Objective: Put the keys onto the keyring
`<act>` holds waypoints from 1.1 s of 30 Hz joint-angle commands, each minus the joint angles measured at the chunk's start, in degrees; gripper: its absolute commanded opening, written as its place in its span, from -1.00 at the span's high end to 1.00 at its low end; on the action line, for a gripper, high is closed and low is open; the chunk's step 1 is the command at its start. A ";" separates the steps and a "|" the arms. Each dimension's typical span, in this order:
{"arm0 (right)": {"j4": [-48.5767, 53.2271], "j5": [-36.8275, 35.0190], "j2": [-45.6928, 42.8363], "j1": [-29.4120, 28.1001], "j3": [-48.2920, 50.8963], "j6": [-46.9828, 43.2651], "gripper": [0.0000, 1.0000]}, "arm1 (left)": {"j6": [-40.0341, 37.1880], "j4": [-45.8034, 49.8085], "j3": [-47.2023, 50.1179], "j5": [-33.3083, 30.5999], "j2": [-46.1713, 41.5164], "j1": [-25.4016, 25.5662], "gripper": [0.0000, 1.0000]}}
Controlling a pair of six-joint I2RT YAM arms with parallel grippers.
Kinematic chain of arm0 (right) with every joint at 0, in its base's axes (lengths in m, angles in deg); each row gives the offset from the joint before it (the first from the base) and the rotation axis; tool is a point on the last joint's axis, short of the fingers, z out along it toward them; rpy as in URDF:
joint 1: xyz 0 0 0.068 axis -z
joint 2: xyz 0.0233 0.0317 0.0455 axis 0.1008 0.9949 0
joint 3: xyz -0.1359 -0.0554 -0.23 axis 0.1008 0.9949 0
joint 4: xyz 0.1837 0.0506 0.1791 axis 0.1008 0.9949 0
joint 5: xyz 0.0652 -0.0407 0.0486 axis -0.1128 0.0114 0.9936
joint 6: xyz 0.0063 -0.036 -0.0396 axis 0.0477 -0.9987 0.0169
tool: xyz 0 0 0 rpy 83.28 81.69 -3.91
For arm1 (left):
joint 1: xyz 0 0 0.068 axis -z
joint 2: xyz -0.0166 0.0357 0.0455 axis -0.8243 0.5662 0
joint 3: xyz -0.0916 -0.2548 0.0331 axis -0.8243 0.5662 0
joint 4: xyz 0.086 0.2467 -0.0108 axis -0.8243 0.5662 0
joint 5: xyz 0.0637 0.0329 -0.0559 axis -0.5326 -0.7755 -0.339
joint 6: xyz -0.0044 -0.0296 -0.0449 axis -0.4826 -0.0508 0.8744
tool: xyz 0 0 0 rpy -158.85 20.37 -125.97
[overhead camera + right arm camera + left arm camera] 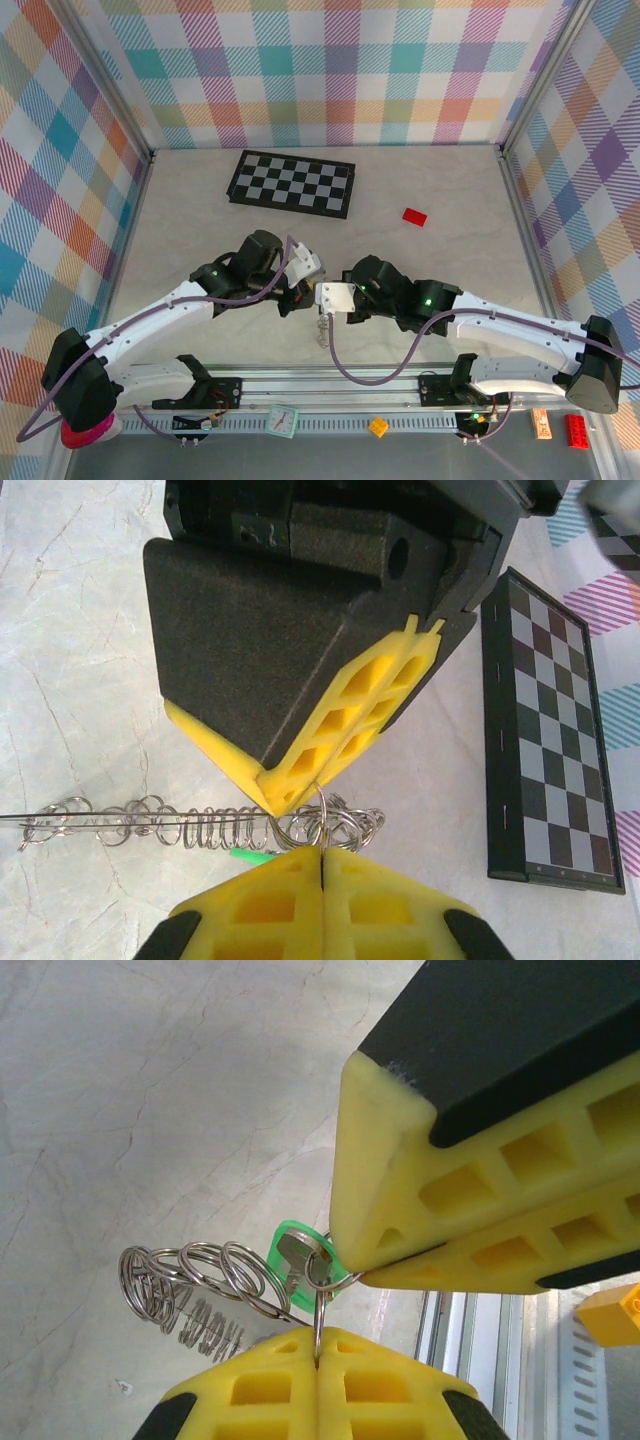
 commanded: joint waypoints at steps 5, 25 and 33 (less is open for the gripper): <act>2.86 1.27 -1.33 -0.77 -0.46 -0.32 1.00 | 0.30 -1.05 -1.48 -0.58 -0.17 0.66 1.00; -1.90 -0.85 -0.79 -1.12 0.22 1.04 1.00 | 0.50 -1.58 -1.39 -0.23 -0.02 0.63 1.00; -0.71 0.77 -0.78 -1.12 -0.05 1.33 1.00 | 0.45 -1.66 -1.30 -0.33 -0.08 0.63 1.00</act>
